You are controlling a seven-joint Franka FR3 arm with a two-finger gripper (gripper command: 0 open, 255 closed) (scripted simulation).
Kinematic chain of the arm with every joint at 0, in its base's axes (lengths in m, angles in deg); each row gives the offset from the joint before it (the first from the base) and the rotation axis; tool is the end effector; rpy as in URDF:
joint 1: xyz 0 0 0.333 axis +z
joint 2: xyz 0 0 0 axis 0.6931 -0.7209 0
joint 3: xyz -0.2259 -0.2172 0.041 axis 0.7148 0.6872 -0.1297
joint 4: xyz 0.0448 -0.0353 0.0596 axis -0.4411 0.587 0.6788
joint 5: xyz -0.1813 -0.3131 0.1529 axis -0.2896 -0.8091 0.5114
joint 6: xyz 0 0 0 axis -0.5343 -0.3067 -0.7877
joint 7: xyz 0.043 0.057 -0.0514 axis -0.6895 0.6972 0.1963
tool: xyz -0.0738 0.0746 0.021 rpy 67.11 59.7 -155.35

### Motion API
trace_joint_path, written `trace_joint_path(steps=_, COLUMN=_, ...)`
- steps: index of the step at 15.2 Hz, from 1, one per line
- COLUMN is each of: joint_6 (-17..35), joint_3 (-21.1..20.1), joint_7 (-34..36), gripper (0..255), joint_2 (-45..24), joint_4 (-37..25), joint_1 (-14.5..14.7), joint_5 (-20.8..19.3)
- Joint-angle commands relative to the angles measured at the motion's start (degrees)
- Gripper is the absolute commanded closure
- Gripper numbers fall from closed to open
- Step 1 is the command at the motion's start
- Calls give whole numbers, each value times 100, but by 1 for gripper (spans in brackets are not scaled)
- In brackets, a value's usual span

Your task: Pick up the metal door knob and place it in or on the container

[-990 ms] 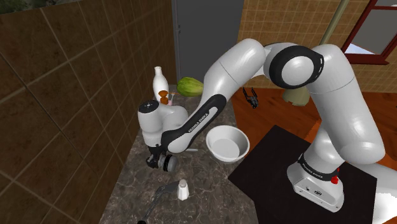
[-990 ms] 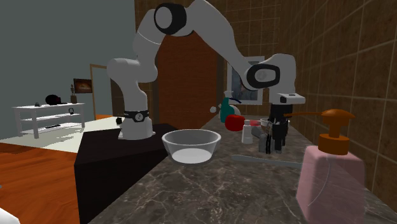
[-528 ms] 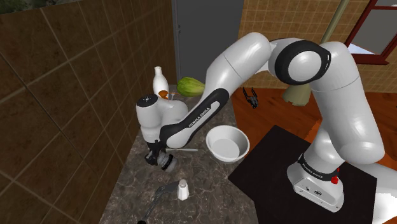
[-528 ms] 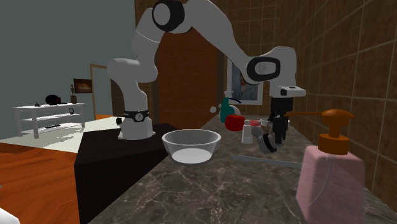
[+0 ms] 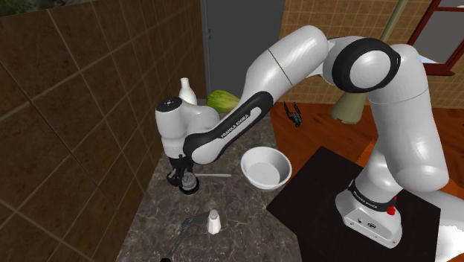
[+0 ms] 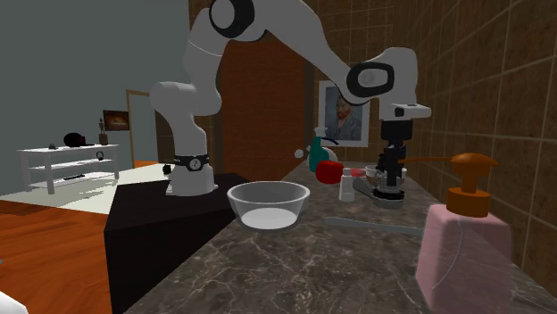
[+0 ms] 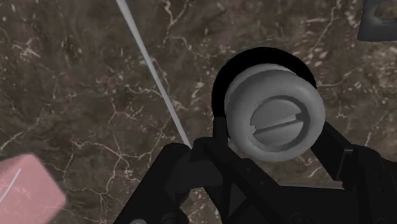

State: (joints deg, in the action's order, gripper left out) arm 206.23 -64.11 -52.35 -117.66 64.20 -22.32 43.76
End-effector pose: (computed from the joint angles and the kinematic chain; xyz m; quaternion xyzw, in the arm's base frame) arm 0.5181 0.4307 0.2535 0.9830 0.1830 0.0160 0.0038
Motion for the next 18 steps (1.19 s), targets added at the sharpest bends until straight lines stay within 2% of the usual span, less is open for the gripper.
trace_joint_path(steps=1, joint_6=-105, joint_3=-35, joint_7=-23, gripper=255, joint_2=107, joint_4=-1, joint_1=-20, joint_5=46)
trace_joint_path(steps=16, joint_6=-897, joint_3=-219, joint_7=-214, gripper=255, joint_2=686, joint_4=-247, joint_1=-133, joint_5=334)
trace_joint_path(steps=18, joint_6=-649, joint_3=-264, joint_7=-349, gripper=255, joint_2=1112, joint_4=398, joint_1=-358, joint_5=461)
